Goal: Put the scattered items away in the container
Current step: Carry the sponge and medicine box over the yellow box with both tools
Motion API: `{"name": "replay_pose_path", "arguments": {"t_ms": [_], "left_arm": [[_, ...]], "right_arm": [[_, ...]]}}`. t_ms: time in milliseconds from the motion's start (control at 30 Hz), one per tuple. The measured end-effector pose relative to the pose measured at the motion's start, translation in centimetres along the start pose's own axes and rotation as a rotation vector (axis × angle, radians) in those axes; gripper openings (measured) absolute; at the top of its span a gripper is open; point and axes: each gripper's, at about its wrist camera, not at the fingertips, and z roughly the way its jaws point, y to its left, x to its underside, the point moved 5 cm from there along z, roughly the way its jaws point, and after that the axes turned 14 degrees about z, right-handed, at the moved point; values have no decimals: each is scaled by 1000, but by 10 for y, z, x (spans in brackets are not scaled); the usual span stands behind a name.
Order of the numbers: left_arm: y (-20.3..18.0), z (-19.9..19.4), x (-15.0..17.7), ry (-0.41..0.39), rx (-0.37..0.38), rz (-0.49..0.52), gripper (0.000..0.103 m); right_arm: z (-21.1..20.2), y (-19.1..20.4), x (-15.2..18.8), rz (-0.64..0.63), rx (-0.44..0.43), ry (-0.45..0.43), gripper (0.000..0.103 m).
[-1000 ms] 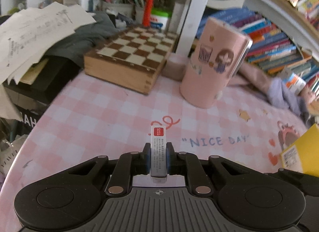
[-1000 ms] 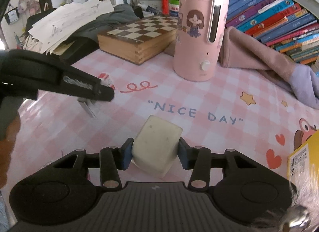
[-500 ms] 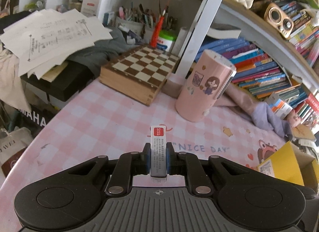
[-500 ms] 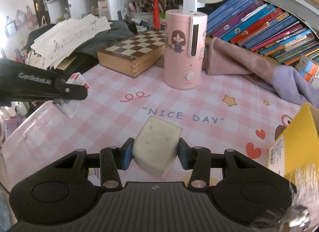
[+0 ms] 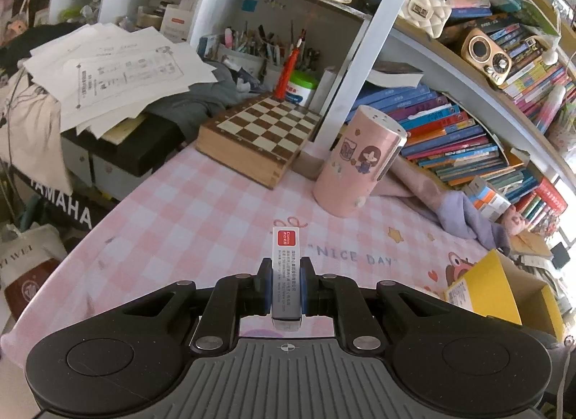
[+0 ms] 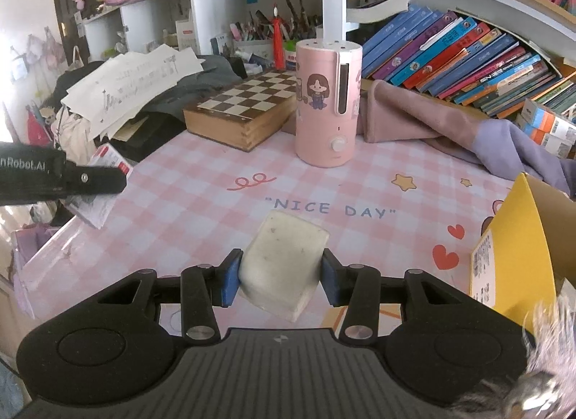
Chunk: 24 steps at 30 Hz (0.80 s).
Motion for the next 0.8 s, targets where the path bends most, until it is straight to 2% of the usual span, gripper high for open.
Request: {"name": "replay_pose_path", "arguments": {"t_ms": [467, 800], "left_arm": [[-10, -50, 32, -10, 67, 17, 13], [-9, -89, 57, -21, 114, -18, 13]], "right_arm": [[-57, 7, 41, 46, 37, -47, 41], [-97, 17, 66, 75, 39, -72, 41]]}}
